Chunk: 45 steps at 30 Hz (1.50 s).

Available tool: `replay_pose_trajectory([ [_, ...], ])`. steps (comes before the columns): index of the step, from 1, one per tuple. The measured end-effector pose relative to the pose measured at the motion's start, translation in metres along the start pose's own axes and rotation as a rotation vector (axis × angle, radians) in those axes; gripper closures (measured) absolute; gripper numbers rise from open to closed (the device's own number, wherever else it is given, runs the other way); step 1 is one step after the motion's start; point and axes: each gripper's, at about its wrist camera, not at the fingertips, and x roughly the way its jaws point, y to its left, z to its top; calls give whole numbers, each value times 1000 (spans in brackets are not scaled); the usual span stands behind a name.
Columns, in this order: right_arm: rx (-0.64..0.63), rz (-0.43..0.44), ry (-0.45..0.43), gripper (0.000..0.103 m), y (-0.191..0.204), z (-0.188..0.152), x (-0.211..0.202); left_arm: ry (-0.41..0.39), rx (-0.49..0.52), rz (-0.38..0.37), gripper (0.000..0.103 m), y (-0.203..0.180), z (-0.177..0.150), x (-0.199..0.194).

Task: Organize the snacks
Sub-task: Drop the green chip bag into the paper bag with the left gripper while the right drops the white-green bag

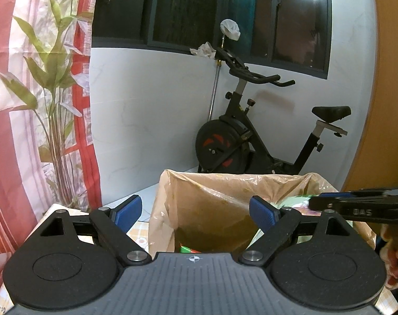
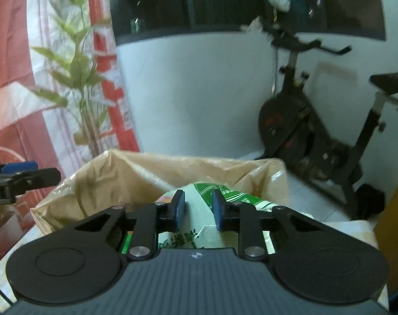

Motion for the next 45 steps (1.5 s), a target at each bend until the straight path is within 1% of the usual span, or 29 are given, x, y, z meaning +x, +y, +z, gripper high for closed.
replay_pose_trajectory([
  [2,-7,11,38,75,0,3,10,4,-2,3,13,1,-1,-1],
  [4,-10,2,62,74,-2,7,17,7,-5,4,13,1,-1,-2],
  [5,-6,-1,71,72,-3,10,20,6,-5,4,13,2,-2,-3],
  [6,0,-13,72,67,-3,14,21,1,-5,4,13,3,-2,-5],
  [7,0,-30,63,66,-3,16,18,-2,-5,5,13,4,-3,-6],
  [8,-5,-40,34,66,-2,19,11,-1,-4,7,13,5,-4,-7],
  [10,-11,-21,-34,60,-1,24,-9,5,-6,9,13,7,-4,-7],
  [11,-19,-15,-49,56,-1,24,-19,5,-10,8,13,8,-5,-8],
  [14,-29,-34,-34,53,0,18,-42,2,-28,-4,13,10,-5,-8],
  [15,-16,-33,-20,51,-2,14,-47,5,-32,-7,13,10,-6,-8],
  [17,41,-40,14,47,-7,3,-56,11,-32,-19,13,7,-8,-7],
  [19,120,-35,36,47,-14,-6,-62,14,-22,-27,13,4,-10,-6],
  [23,347,93,63,44,-30,-16,-58,9,-5,-31,13,2,-13,-9],
  [25,416,114,82,37,-34,-17,-52,2,-6,-29,13,5,-13,-11],
  [26,439,109,90,29,-34,-16,-47,0,-8,-27,13,6,-14,-12],
  [27,458,100,95,26,-34,-15,-43,0,-14,-24,13,9,-14,-12],
  [28,472,95,95,26,-35,-14,-40,1,-20,-20,13,11,-14,-12],
  [29,469,92,89,29,-35,-13,-37,2,-28,-17,13,13,-14,-13],
  [30,439,82,75,42,-32,-11,-35,3,-38,-15,13,15,-14,-12],
  [31,386,58,64,49,-27,-8,-32,5,-43,-13,13,16,-14,-12],
  [32,321,30,63,53,-19,-5,-30,7,-48,-11,13,18,-15,-12],
  [34,216,12,68,53,-7,0,-22,9,-53,-6,13,18,-15,-12],
  [37,61,-41,98,53,7,7,-7,8,-55,-6,13,16,-16,-14],
  [38,49,-41,116,53,8,7,-1,7,-56,-6,13,15,-16,-16],
  [41,122,8,196,54,-4,6,14,5,-58,-8,13,15,-17,-17],
  [45,166,47,250,54,-13,8,22,18,-68,-7,13,13,-17,-15],
])
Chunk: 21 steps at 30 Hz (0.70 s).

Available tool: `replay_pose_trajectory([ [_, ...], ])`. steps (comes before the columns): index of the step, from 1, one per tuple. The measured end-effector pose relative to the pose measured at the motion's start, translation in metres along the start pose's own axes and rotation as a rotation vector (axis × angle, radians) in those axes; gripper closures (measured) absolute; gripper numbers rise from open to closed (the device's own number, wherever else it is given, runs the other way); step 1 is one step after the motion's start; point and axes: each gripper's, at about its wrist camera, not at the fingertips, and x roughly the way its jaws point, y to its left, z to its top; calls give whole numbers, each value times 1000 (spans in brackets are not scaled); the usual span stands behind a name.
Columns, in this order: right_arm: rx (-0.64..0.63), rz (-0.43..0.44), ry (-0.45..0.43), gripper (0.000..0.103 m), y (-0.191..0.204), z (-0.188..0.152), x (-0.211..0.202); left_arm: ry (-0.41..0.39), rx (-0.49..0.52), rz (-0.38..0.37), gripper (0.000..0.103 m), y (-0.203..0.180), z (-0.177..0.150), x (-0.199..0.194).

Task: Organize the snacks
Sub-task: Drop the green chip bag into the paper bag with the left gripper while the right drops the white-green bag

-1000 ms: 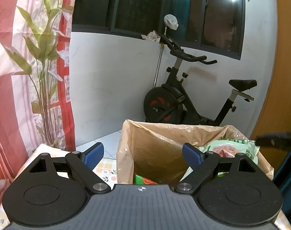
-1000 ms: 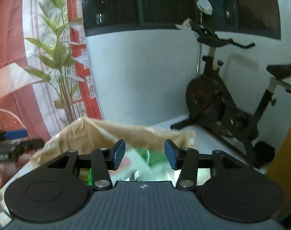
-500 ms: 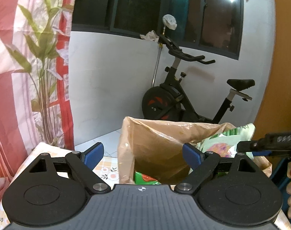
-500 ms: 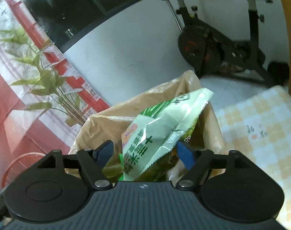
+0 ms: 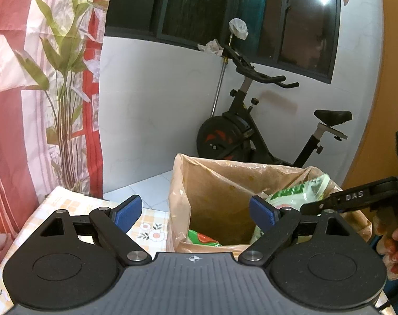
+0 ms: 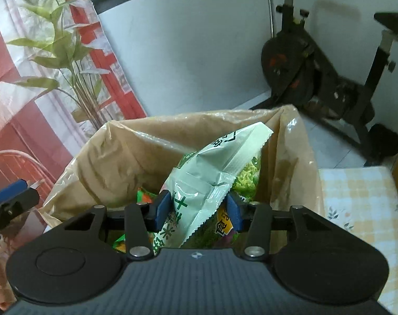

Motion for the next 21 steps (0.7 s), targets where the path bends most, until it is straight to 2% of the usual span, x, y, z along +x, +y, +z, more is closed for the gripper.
replay_pose_trajectory([
  [4,69,1,92,57,-17,4,16,-14,15,-10,13,-4,-1,-4],
  [11,-10,-97,173,55,-2,-1,37,-14,19,-5,13,-2,-3,-8],
  [16,15,-109,145,53,-1,-4,29,-16,11,10,13,3,-4,-12],
  [21,-14,-105,23,42,11,-6,-6,-22,5,7,13,10,-4,-23],
])
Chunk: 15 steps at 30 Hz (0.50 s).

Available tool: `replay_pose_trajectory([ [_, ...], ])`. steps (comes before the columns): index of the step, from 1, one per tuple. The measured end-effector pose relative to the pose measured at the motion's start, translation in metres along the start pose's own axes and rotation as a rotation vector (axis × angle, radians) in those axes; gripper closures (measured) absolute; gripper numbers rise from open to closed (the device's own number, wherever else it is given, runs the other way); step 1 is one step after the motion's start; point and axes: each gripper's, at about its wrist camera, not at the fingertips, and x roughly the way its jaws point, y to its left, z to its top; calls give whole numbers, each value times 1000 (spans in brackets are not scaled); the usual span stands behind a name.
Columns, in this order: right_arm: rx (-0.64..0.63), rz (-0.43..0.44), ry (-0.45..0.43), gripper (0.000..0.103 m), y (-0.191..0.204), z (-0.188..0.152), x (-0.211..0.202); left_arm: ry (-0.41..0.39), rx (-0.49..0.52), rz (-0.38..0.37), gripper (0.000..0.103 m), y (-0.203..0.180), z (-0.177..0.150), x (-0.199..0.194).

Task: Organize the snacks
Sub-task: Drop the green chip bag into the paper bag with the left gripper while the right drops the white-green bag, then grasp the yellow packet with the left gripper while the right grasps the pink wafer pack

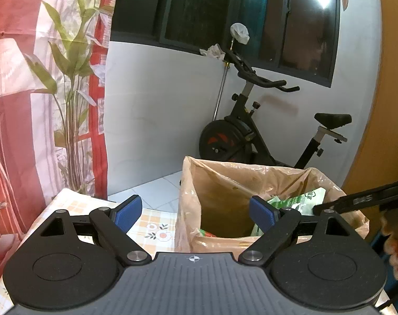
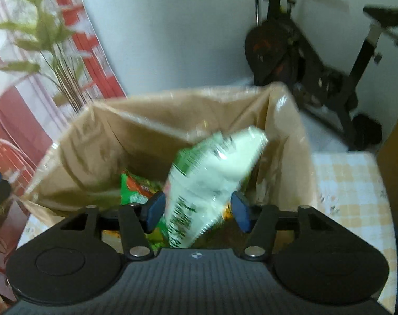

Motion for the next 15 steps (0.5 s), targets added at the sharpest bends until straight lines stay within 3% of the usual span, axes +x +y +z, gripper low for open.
replay_pose_trajectory([
  [15,-18,122,-310,42,13,-67,-84,18,38,3,13,31,-22,-53],
])
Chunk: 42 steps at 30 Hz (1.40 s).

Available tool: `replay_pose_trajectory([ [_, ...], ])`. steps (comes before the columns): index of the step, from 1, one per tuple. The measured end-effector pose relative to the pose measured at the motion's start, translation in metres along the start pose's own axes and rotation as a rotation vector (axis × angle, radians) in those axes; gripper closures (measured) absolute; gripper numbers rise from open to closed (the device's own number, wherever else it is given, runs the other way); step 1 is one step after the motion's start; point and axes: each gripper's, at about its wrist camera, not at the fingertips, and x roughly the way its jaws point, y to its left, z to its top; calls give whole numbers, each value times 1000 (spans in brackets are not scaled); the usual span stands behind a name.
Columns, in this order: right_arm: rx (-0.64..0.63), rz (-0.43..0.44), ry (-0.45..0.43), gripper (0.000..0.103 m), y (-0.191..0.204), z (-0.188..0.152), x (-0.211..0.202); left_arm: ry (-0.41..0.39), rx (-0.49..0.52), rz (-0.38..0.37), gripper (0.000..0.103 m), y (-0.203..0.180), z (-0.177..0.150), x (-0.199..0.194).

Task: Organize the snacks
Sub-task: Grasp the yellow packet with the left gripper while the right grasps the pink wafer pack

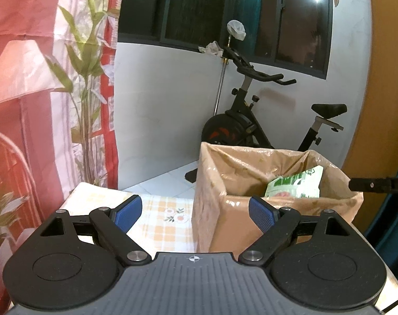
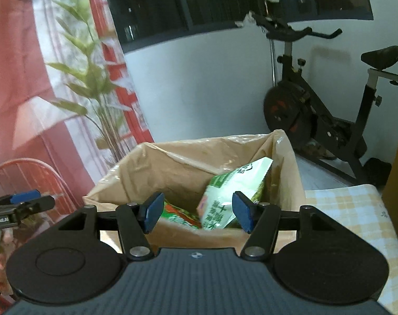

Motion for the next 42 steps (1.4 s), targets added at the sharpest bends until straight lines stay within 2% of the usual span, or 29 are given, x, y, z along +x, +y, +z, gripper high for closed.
replay_pose_trajectory([
  [4,6,12,-21,42,2,-21,-8,28,-18,5,13,5,-17,-5],
  [9,3,-5,-18,38,2,-60,-8,125,-62,25,13,12,-46,9],
  [15,0,-39,56,38,0,-104,1,279,-166,61,13,30,-80,46],
  [19,17,-37,101,38,-6,-128,6,345,-239,96,13,44,-97,67],
  [23,33,-50,149,38,-12,-145,9,398,-259,114,13,47,-111,82],
  [25,31,-54,176,35,-13,-152,11,409,-258,113,13,45,-118,84],
  [27,28,-61,204,24,-14,-160,13,431,-255,111,13,43,-124,87],
  [30,35,-63,254,14,-14,-173,17,438,-267,92,13,39,-131,87],
  [33,55,-59,296,9,-15,-182,23,445,-269,90,13,38,-134,89],
  [38,14,-91,331,3,-10,-185,35,434,-266,97,13,35,-137,85],
  [42,-57,-143,352,2,-2,-189,42,433,-261,95,13,31,-142,83],
])
